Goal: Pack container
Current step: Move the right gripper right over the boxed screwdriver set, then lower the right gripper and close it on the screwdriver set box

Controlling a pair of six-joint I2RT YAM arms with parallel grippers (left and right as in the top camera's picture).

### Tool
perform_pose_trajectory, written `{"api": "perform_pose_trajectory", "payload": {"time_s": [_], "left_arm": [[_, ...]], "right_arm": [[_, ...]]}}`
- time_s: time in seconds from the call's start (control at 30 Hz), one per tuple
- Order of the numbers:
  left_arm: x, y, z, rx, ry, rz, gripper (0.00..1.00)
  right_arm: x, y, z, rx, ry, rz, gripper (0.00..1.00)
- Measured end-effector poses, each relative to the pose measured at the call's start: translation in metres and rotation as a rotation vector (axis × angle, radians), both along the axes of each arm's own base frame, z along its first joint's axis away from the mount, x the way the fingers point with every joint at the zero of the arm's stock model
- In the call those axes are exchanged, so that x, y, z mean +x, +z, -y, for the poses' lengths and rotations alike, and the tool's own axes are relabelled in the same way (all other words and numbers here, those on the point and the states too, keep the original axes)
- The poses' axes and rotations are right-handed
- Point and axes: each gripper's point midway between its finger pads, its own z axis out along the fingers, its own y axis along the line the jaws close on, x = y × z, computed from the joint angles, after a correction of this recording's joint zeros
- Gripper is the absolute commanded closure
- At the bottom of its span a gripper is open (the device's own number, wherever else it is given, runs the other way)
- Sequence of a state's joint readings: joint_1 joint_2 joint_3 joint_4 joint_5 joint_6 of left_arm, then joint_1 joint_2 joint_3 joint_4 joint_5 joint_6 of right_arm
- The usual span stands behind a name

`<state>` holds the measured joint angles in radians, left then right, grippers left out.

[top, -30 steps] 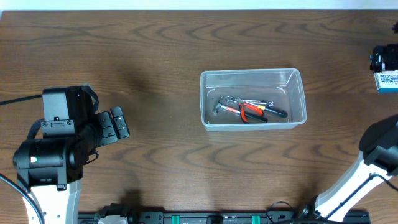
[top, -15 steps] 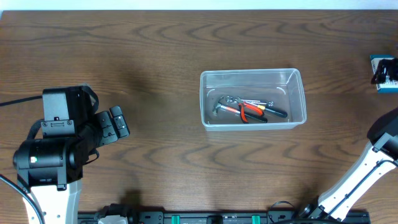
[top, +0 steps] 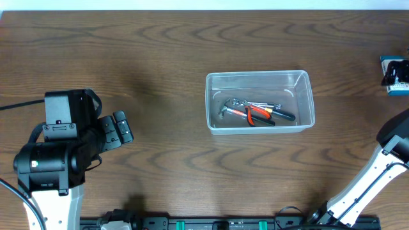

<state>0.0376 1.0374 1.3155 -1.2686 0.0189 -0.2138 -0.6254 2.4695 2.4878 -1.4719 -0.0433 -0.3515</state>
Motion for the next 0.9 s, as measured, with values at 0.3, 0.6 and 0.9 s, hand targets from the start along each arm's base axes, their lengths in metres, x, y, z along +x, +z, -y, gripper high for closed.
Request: {"api": "perform_pose_trajectory", "payload": {"time_s": [0.3, 0.6, 0.9], "left_arm": [[-0.002, -0.001, 0.000, 0.000, 0.000, -0.006, 0.02], [-0.002, -0.001, 0.000, 0.000, 0.000, -0.008, 0.02], [0.002, -0.007, 0.000, -0.002, 0.000, -0.041, 0.02]], "right_arm": [[0.024, 0.004, 0.011, -0.108, 0.139, 0.061, 0.01], [0.050, 0.014, 0.031, -0.207, 0.189, 0.162, 0.01], [0.081, 0.030, 0.046, -0.271, 0.183, 0.307, 0.01]]}}
